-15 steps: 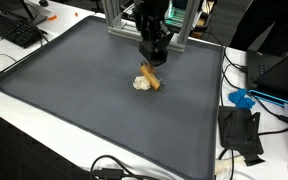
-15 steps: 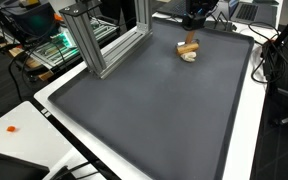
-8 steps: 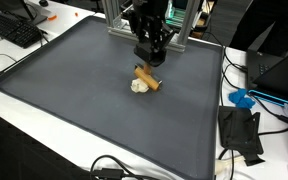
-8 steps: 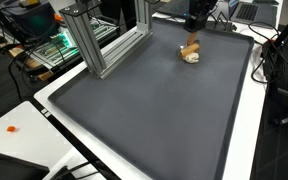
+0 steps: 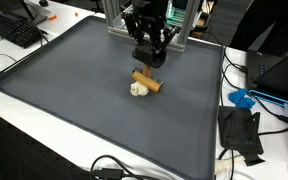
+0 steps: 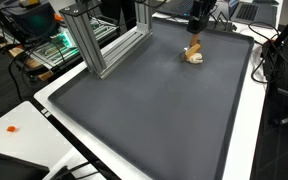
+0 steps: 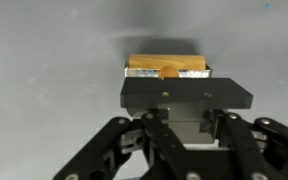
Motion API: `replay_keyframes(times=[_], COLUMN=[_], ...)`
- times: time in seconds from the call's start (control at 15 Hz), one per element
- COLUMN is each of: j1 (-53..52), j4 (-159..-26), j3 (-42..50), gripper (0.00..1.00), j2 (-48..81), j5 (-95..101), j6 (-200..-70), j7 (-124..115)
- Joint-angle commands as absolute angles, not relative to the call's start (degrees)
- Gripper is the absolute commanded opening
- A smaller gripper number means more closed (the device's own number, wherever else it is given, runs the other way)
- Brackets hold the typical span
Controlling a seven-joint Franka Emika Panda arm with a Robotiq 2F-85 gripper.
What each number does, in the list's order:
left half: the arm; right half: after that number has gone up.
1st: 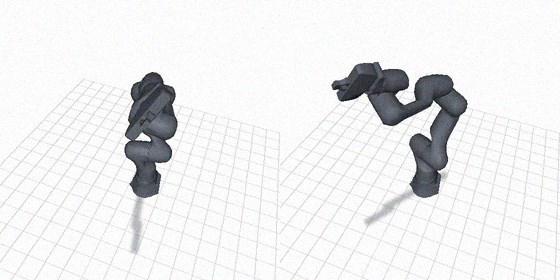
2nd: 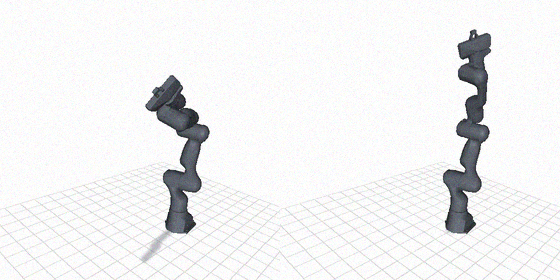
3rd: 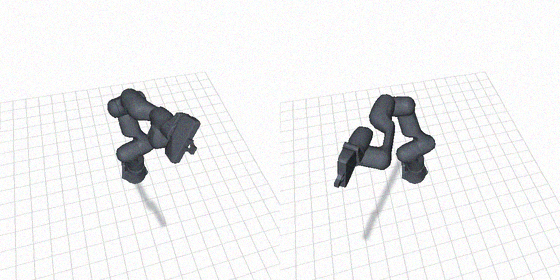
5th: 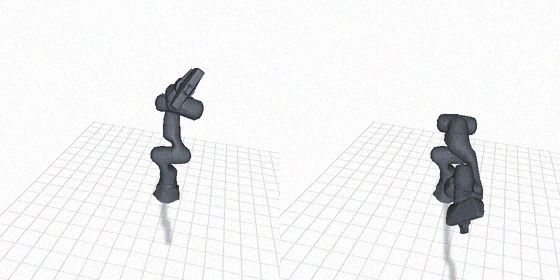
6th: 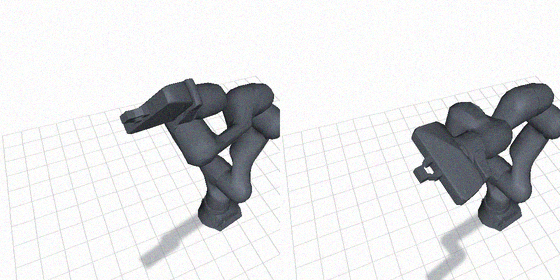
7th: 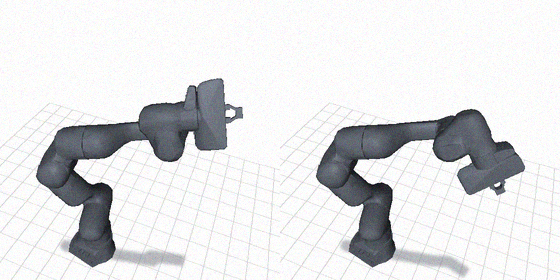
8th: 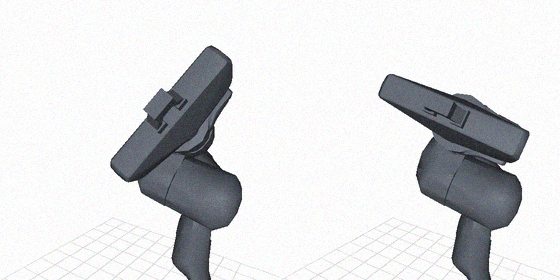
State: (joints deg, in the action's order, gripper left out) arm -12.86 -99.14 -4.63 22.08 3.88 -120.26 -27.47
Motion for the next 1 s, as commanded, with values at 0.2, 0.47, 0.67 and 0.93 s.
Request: replay_keyframes(times=[0.2,0.47,0.67,0.93], j1=[-13.68,-13.51,-13.11,-12.73], j4=[-98.28,-97.49,-97.07,-97.04], j3=[-4.85,-5.28,-5.47,-5.63], gripper=[0.22,0.22,0.22,0.22], j2=[20.94,20.56,20.87,21.76], j5=[4.94,5.16,6.62,7.8], j6=[-117.88,-116.17,-115.53,-116.66], j7=[-22.52,-17.59,-11.79,-5.89])
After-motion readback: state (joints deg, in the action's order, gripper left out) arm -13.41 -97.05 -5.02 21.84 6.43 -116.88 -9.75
